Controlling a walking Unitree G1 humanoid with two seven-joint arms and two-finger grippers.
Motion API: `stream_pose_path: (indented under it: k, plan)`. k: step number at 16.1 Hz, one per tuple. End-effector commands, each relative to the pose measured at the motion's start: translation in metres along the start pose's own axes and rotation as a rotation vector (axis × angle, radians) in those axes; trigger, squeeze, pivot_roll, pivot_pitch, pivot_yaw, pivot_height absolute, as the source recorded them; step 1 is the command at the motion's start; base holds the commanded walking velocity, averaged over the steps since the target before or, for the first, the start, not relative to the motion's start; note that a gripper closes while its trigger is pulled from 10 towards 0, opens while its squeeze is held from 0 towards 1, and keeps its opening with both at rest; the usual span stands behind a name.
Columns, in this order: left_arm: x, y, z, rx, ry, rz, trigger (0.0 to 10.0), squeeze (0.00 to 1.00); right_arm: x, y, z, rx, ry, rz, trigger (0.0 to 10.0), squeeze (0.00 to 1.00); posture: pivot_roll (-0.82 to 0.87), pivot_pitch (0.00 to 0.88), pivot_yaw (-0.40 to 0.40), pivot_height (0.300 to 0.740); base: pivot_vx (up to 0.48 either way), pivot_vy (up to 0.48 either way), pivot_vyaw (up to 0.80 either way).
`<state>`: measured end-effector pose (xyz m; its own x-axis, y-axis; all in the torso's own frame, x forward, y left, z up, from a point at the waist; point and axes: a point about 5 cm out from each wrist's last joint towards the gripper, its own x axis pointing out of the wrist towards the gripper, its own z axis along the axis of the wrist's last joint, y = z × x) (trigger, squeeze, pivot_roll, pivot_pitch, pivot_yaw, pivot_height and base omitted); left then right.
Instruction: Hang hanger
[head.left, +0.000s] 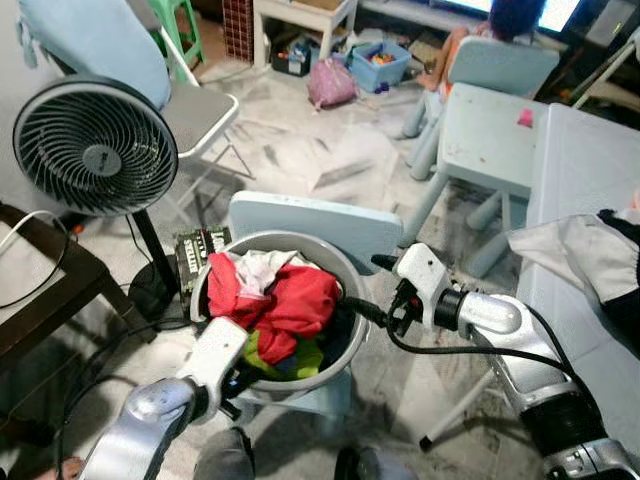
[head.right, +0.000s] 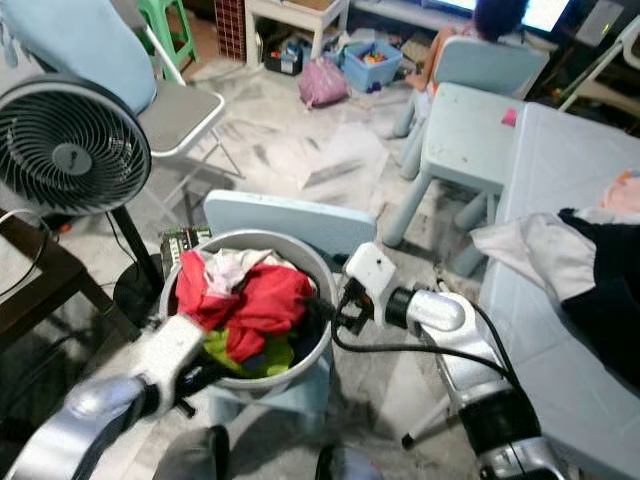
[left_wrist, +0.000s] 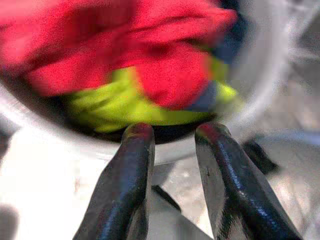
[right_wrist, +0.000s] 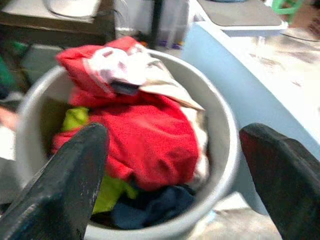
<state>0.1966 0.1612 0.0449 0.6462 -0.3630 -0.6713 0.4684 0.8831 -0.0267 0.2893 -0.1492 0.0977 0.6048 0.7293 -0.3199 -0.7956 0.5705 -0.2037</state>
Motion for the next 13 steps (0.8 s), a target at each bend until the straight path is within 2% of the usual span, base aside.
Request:
stream_pose_path:
  k: [1, 2, 3, 4, 6, 8, 9, 11, 12, 13]
  plan:
    - [-0.007, 0.010, 0.001, -0.036, -0.017, 0.098, 10.0, 1.00, 0.000, -0.004, 0.000, -0.028, 0.004, -0.038, 10.0, 0.00, 0.10, 0.123, -0.078, 0.740, 0.000, 0.000, 0.00]
    - [-0.015, 0.022, -0.004, -0.031, -0.045, 0.232, 10.0, 1.00, 0.006, -0.005, 0.002, -0.029, -0.001, -0.062, 10.0, 0.00, 0.10, 0.125, -0.089, 0.740, 0.000, 0.000, 0.00]
    - [-0.015, 0.025, 0.004, 0.022, -0.102, 0.257, 10.0, 1.00, 0.009, -0.005, 0.003, -0.036, -0.004, -0.062, 10.0, 0.00, 0.10, 0.125, -0.092, 0.740, 0.000, 0.000, 0.00]
    - [-0.014, 0.022, 0.025, 0.134, -0.216, 0.224, 10.0, 1.00, 0.012, -0.005, 0.004, -0.053, -0.005, -0.064, 10.0, 0.00, 0.10, 0.124, -0.096, 0.740, 0.000, 0.000, 0.00]
    - [-0.014, 0.030, 0.049, 0.264, -0.311, 0.290, 10.0, 1.00, 0.014, -0.006, 0.005, -0.066, -0.001, -0.070, 10.0, 0.00, 0.10, 0.123, -0.098, 0.740, 0.000, 0.000, 0.00]
    - [-0.015, 0.045, 0.063, 0.278, -0.351, 0.375, 10.0, 1.00, 0.014, -0.007, 0.005, -0.071, -0.005, -0.088, 10.0, 0.00, 0.08, 0.122, -0.098, 0.740, 0.000, 0.000, 0.00]
    - [-0.012, 0.061, 0.061, 0.224, -0.317, 0.416, 10.0, 1.00, 0.013, -0.007, 0.003, -0.074, 0.000, -0.096, 10.0, 0.00, 0.08, 0.124, -0.098, 0.740, 0.000, 0.000, 0.00]
    - [-0.006, 0.075, 0.053, 0.178, -0.244, 0.419, 10.0, 1.00, 0.013, -0.008, 0.001, -0.081, 0.011, -0.111, 10.0, 0.00, 0.08, 0.126, -0.098, 0.740, 0.000, 0.000, 0.00]
    - [0.004, 0.080, 0.049, 0.166, -0.210, 0.373, 10.0, 1.00, 0.014, -0.007, 0.002, -0.077, 0.004, -0.114, 10.0, 0.00, 0.07, 0.127, -0.099, 0.740, 0.000, 0.000, 0.00]
    - [0.008, 0.081, 0.048, 0.148, -0.202, 0.345, 10.0, 0.53, 0.015, -0.006, 0.003, -0.075, 0.001, -0.114, 10.0, 0.00, 0.06, 0.130, -0.101, 0.740, 0.000, 0.000, 0.00]
